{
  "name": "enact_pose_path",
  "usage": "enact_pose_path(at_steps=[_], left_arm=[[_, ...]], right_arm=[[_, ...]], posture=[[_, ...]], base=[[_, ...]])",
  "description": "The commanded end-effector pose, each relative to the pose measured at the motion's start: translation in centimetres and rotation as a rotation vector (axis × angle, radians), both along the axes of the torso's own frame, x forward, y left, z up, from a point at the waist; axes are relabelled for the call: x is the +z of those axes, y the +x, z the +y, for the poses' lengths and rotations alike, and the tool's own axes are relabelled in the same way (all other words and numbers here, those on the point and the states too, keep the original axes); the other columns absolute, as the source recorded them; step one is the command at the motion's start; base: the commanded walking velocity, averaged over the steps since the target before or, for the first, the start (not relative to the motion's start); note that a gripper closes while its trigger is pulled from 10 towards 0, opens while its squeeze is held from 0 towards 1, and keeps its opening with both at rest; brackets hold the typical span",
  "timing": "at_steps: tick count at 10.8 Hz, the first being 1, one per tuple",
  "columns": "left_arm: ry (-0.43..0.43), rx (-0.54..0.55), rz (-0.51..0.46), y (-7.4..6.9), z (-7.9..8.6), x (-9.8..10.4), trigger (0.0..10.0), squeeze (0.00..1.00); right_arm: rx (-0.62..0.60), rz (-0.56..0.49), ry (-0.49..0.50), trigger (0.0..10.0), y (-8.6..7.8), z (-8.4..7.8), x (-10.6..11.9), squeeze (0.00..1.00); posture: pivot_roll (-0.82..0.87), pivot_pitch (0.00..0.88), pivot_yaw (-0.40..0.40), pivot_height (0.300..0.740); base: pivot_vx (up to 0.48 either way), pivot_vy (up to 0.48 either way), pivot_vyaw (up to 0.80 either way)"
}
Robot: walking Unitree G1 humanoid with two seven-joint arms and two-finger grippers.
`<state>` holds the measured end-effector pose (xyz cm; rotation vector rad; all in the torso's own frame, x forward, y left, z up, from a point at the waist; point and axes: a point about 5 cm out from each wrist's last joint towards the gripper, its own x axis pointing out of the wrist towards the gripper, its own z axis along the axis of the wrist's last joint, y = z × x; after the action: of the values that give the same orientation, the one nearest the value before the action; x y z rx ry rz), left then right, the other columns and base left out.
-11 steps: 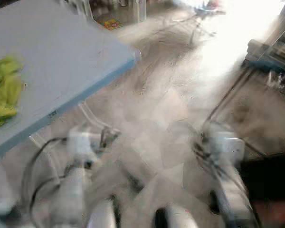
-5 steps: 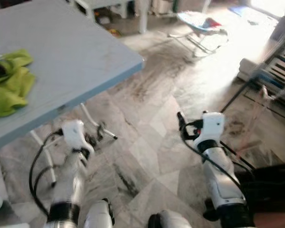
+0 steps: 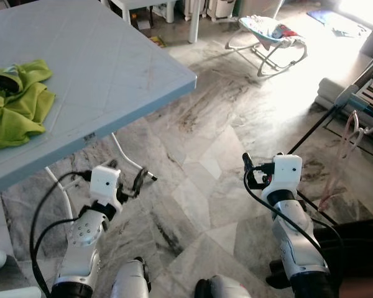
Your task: Hang hanger
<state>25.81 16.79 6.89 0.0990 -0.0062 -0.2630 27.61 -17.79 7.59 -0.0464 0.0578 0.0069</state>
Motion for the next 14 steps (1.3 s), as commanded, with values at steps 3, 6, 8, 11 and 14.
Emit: enact_pose_path(at_steps=[3, 6, 8, 11, 14], left_arm=[[-0.012, 0.210, 0.018, -4.1, 1.9, -0.6, 10.0, 0.00], [-0.039, 0.202, -0.056, -3.4, 1.0, 2.1, 10.0, 0.00], [-0.077, 0.150, -0.009, -3.7, 0.2, 1.3, 10.0, 0.00], [-0.056, 0.183, -0.019, -4.0, -0.1, 1.6, 10.0, 0.00], [0.018, 0.174, -0.021, -3.5, -0.4, 1.5, 10.0, 0.00]], right_arm=[[-0.049, 0.008, -0.006, 10.0, -2.4, -1.7, -0.7, 0.00], [-0.034, 0.011, -0.021, 10.0, -3.0, -1.7, -0.8, 0.00], [-0.042, 0.001, -0.020, 10.0, -2.8, -1.7, -0.5, 0.00], [-0.035, -0.005, 0.015, 10.0, -2.8, -1.4, -0.3, 0.00], [0.003, -0.051, 0.003, 10.0, -1.7, -0.4, 0.6, 0.00]], posture=[[0.03, 0.138, -0.053, 0.740], [0.03, 0.149, -0.049, 0.740], [0.02, 0.153, -0.049, 0.740], [0.03, 0.145, -0.052, 0.740], [0.03, 0.121, -0.026, 0.740]], base=[[0.000, 0.000, 0.00], [0.000, 0.000, 0.00], [0.000, 0.000, 0.00], [0.000, 0.000, 0.00], [0.000, 0.000, 0.80]])
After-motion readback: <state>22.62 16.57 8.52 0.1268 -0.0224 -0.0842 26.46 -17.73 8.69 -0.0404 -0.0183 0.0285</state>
